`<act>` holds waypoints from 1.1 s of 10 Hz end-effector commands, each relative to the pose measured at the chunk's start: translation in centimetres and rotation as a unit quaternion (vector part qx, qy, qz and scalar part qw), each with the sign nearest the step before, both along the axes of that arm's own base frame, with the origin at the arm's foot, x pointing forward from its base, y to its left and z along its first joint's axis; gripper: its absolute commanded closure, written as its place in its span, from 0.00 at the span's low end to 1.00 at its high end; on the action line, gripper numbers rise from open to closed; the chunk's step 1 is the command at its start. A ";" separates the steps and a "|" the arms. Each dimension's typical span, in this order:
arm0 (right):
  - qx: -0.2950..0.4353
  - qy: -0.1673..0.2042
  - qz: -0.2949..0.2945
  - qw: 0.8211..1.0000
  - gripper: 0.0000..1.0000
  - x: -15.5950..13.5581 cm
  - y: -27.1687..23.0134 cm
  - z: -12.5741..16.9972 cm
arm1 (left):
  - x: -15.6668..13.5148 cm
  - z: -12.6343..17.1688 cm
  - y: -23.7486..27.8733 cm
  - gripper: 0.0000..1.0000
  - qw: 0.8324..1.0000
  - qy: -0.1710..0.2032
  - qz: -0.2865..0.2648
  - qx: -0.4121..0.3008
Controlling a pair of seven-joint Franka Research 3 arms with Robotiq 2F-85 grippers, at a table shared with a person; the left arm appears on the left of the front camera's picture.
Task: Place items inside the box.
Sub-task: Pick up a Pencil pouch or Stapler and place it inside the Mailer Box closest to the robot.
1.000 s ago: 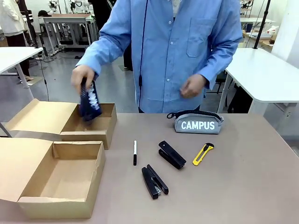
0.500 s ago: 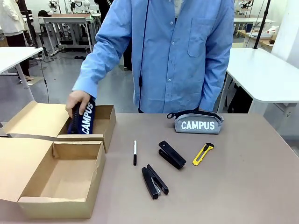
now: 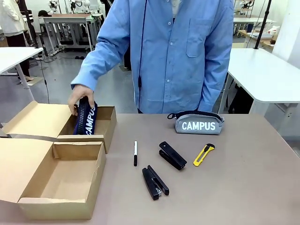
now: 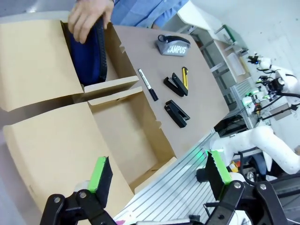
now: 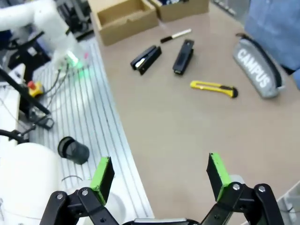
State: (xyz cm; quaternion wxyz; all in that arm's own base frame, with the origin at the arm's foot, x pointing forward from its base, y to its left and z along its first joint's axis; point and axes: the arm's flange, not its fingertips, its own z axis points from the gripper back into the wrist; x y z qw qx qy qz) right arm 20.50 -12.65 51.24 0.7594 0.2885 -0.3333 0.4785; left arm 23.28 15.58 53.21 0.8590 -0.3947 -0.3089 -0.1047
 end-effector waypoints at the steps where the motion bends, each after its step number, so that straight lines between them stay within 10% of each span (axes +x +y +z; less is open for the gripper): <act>1: -0.003 0.023 0.004 1.000 0.00 0.6 0.1 -0.9 | 0.0 0.2 -0.1 0.00 1.000 -0.012 -0.007 -0.002; 5: -0.034 -0.046 0.025 0.998 0.00 1.3 0.5 -0.1 | 0.0 0.2 -0.1 0.00 1.000 -0.012 -0.007 -0.002; 8: -0.119 -0.102 0.217 0.964 0.00 9.1 5.6 -1.1 | 0.0 0.2 -0.1 0.00 1.000 -0.012 -0.007 -0.002; 11: -0.101 -0.082 0.255 0.958 0.00 18.5 12.2 -5.2 | 0.0 0.2 -0.1 0.00 1.000 -0.012 -0.007 -0.002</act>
